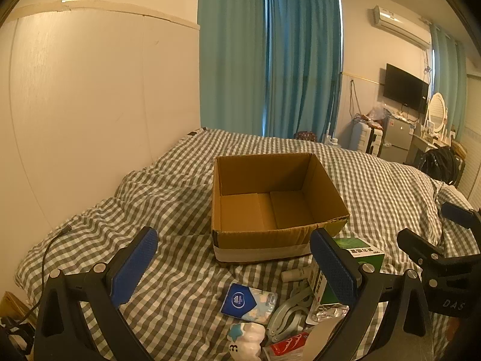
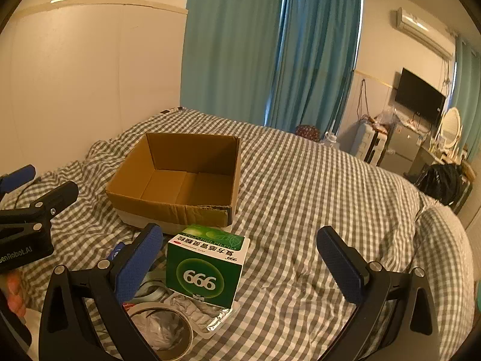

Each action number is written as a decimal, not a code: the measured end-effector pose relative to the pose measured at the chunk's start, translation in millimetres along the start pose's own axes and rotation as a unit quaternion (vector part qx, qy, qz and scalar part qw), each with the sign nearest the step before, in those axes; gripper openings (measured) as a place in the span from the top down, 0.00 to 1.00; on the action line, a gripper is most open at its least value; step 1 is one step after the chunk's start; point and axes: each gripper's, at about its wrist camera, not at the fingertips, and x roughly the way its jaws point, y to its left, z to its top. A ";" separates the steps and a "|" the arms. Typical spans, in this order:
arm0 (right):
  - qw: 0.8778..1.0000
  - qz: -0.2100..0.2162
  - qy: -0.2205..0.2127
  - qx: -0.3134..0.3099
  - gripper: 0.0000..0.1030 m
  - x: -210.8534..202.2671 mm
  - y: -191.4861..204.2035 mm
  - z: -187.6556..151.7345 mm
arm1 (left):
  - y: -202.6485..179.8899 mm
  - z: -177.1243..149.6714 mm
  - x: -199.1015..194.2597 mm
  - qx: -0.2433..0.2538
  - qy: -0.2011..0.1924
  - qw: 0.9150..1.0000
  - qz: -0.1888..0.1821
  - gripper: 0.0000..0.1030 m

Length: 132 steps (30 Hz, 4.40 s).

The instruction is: Organize objects

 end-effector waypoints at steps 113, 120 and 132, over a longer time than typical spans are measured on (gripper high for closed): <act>0.986 0.158 -0.016 0.055 0.08 33.5 -3.1 101.0 | 9.1 95.8 61.2 -0.012 0.081 0.996 -0.034 0.41; 0.987 0.150 -0.018 0.048 0.08 86.1 2.4 145.5 | 1.2 100.6 130.3 0.003 0.115 0.993 -0.012 0.41; 0.983 0.166 0.046 0.068 0.06 205.9 30.7 127.9 | 8.8 72.2 203.3 -0.006 0.163 0.986 -0.043 0.25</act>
